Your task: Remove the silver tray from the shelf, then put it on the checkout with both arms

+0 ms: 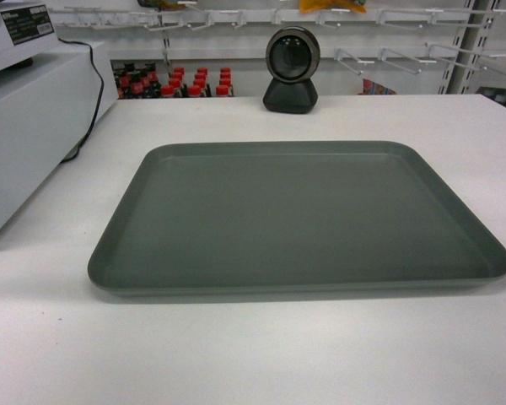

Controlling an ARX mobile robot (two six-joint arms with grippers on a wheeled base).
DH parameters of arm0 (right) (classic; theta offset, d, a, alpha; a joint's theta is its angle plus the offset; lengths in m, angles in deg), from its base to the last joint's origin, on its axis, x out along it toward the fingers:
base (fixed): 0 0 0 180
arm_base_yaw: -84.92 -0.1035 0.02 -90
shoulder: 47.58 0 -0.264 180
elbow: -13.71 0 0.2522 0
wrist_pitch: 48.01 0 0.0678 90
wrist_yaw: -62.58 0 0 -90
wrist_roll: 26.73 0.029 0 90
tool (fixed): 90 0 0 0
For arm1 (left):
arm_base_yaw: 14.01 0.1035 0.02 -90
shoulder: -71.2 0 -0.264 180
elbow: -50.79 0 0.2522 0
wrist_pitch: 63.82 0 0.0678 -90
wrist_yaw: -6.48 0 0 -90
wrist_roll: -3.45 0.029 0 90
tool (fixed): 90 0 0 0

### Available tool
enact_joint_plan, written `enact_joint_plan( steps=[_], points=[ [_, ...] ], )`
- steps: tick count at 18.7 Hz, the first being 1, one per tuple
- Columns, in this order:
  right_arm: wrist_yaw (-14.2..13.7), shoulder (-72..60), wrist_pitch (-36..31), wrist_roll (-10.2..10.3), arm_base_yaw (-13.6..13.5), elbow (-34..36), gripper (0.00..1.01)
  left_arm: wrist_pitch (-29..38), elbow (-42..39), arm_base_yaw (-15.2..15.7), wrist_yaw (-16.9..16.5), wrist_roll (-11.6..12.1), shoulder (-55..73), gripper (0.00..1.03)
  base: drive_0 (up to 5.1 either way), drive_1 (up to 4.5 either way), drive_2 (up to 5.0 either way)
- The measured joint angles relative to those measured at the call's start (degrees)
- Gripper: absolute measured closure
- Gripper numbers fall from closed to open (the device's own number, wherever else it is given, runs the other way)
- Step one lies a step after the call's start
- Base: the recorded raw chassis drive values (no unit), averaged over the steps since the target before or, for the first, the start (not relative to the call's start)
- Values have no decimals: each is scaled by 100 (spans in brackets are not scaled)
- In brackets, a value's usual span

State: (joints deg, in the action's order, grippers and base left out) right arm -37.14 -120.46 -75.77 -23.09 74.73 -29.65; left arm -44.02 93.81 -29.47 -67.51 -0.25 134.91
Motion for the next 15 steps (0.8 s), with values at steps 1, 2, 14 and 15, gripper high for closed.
enact_joint_plan(
  steps=[1, 2, 14, 15],
  points=[
    [-74, 568, 374, -116, -9, 308, 35, -208, -356, 131, -114, 127, -485, 46, 0, 0, 0],
    [-105, 1123, 756, -199, -52, 531, 46, -229, -632, 216, -216, 190, -844, 57, 0, 0, 0],
    [815, 3976, 1604, -326, 822, 2293, 99, -573, -2404, 1576, -1521, 271, -3029, 102, 0, 0, 0],
    [907, 4111, 1655, -326, 1034, 2367, 99, -671, -2479, 1561, -1598, 273, -3209, 102, 0, 0, 0]
  ],
)
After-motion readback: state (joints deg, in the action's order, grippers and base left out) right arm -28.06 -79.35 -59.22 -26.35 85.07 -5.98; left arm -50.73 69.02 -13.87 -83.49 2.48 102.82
